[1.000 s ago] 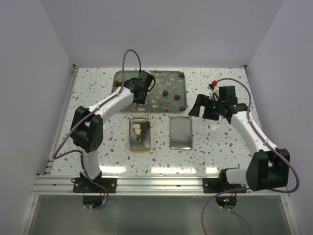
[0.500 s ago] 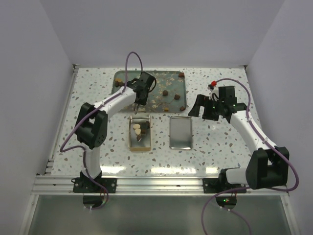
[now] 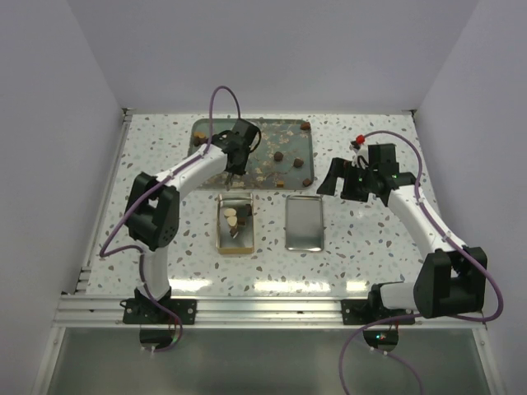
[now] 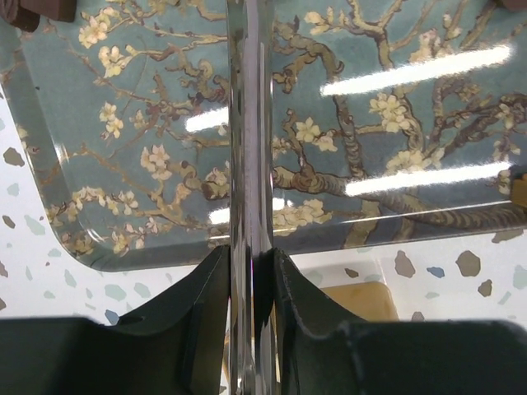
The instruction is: Pack the chocolate
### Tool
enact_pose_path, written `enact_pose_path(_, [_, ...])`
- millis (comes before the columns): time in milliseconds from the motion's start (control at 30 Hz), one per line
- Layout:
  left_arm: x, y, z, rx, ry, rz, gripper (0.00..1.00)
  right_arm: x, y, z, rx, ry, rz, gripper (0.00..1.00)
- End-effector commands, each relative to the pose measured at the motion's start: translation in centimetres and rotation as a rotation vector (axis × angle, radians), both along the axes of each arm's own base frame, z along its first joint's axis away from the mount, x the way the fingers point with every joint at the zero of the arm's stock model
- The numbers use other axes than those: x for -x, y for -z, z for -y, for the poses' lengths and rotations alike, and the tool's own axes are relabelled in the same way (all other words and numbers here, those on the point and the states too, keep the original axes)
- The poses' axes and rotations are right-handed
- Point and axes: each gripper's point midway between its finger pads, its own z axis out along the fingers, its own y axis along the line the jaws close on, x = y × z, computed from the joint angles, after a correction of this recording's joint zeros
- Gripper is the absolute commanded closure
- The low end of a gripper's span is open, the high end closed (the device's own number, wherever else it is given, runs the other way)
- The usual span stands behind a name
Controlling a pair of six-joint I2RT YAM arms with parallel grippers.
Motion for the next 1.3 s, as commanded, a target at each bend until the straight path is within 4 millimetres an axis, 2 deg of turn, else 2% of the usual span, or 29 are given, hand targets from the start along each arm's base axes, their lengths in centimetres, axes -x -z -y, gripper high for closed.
enact_pose_path(0, [-0.6, -5.7, 0.8, 0.085, 0.054, 0.110, 0.70, -0.9, -1.8, -0.5, -0.016, -0.022, 0.048, 0.03])
enact_pose_path(167, [1.1, -7.4, 0.4, 0.108, 0.084, 0.106, 0.70, -1.2, -2.0, -0.5, -0.014, -0.023, 0.054, 0.03])
enact_pose_path(333, [4.0, -9.2, -0.7, 0.122, 0.110, 0.105, 0.70, -1.4, -2.3, -0.5, -0.012, -0.024, 0.065, 0.03])
enact_pose_path(367, [4.6, -10.4, -1.0, 0.134, 0.117, 0.128, 0.71, -1.4, -2.3, -0.5, -0.012, -0.024, 0.062, 0.03])
enact_pose_path(400, [5.2, -10.2, -1.3, 0.132, 0.123, 0.121, 0.71, -1.4, -2.3, -0.5, -0.010, -0.028, 0.063, 0.03])
enact_pose_path(667, [10.4, -13.6, -1.0, 0.256, 0.249, 0.117, 0.71, -1.6, -2.1, -0.4, -0.001, -0.026, 0.063, 0.03])
enact_pose_path(1000, [17.9, -12.5, -2.1, 0.263, 0.273, -0.050, 0.70, -2.2, -2.5, -0.3, 0.005, -0.019, 0.077, 0.03])
enact_pose_path(1133, [20.1, -12.6, -1.9, 0.236, 0.285, -0.086, 0.70, -2.0, -2.5, -0.2, 0.008, -0.021, 0.075, 0.03])
enact_pose_path(1267, [21.3, -13.0, -2.4, 0.221, 0.282, -0.102, 0.70, -1.9, -2.5, -0.1, 0.009, -0.018, 0.076, 0.03])
